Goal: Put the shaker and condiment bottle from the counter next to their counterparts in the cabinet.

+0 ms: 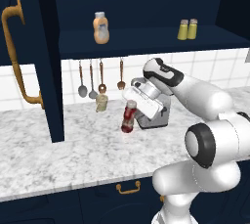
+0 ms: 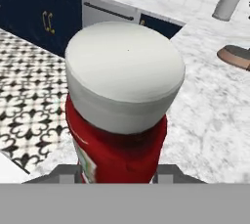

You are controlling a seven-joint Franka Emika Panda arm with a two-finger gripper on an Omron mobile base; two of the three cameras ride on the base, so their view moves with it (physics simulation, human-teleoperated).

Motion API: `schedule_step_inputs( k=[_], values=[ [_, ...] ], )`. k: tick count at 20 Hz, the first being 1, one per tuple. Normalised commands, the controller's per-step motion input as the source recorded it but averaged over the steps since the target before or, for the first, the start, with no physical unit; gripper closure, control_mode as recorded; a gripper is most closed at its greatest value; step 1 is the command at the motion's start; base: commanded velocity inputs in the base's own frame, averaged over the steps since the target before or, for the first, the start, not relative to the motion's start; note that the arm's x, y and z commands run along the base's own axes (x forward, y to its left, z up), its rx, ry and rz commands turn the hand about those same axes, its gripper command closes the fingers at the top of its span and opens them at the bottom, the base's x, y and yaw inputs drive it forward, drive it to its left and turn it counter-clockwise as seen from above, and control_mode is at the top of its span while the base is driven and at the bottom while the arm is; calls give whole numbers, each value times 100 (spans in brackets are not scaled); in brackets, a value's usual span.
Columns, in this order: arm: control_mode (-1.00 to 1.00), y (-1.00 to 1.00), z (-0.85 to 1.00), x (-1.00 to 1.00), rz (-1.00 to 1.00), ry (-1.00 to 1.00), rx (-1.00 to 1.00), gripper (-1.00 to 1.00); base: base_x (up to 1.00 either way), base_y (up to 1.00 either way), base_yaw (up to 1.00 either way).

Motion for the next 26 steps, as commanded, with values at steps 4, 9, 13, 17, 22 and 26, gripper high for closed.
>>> schedule_step_inputs(
  k=[4, 9, 13, 17, 22, 26],
  values=[
    [-100, 0, 41, 4, -35, 1, 1, 100, 0, 0, 0],
    [-100, 2, 35, 0, -37, 0, 0, 100, 0, 0, 0],
    [-100, 3, 30, 2, -38, 0, 0, 100, 0, 0, 0],
    [-100, 2, 32, 0, -39, 0, 0, 100, 0, 0, 0],
    [-100, 0, 30, 0, -43, 0, -4, 100, 0, 0, 0],
    [-100, 0, 36, 0, -42, 0, -4, 100, 0, 0, 0]
  ],
)
